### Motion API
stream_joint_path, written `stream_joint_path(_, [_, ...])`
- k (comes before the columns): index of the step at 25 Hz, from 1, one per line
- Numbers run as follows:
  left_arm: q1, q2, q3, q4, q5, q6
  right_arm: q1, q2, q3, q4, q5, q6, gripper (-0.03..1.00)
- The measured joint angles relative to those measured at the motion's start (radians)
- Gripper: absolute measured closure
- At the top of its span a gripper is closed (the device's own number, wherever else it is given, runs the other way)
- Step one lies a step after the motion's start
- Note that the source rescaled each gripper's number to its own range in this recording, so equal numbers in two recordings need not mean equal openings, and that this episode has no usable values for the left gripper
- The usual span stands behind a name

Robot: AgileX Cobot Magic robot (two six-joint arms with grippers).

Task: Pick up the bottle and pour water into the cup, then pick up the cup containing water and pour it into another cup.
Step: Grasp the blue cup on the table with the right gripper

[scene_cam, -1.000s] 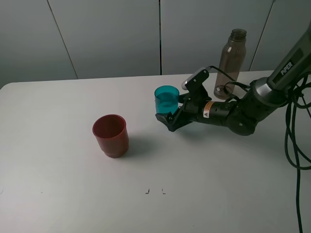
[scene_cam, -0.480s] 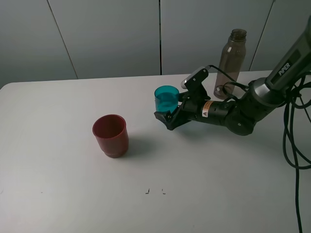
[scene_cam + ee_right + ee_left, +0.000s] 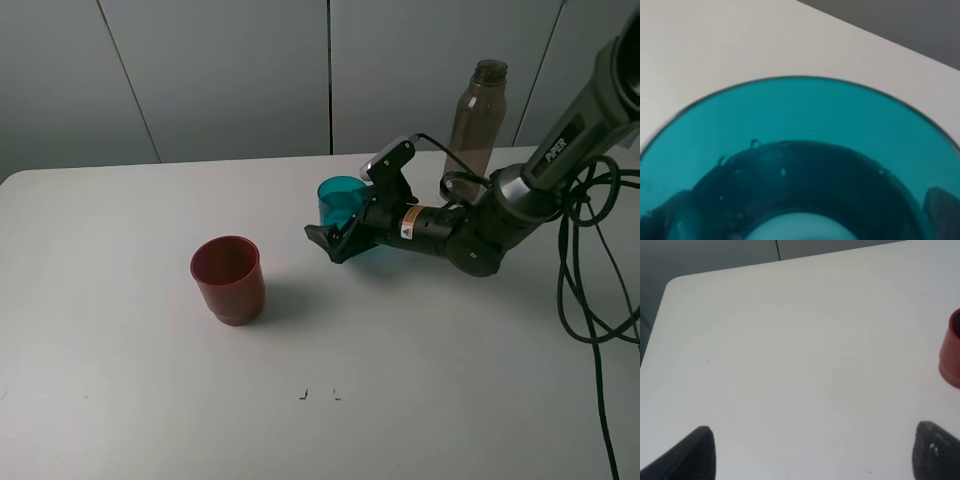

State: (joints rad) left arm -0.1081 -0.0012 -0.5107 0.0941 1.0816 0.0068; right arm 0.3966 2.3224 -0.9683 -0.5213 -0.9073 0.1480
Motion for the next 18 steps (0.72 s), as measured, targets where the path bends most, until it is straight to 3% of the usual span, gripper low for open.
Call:
stream_joint_path(13, [0.0,0.0,0.0,0.0,0.0,0.0,-0.001,0.009,-0.006,0.009,0.0,0.004,-0.02])
stream_joint_path(15, [0.0,0.0,0.0,0.0,0.0,0.0,-0.001,0.009,-0.006,0.009,0.0,0.004,0.11])
stream_joint_path(18, [0.0,0.0,0.0,0.0,0.0,0.0,0.0,0.009,-0.006,0.01,0.0,0.004,0.63])
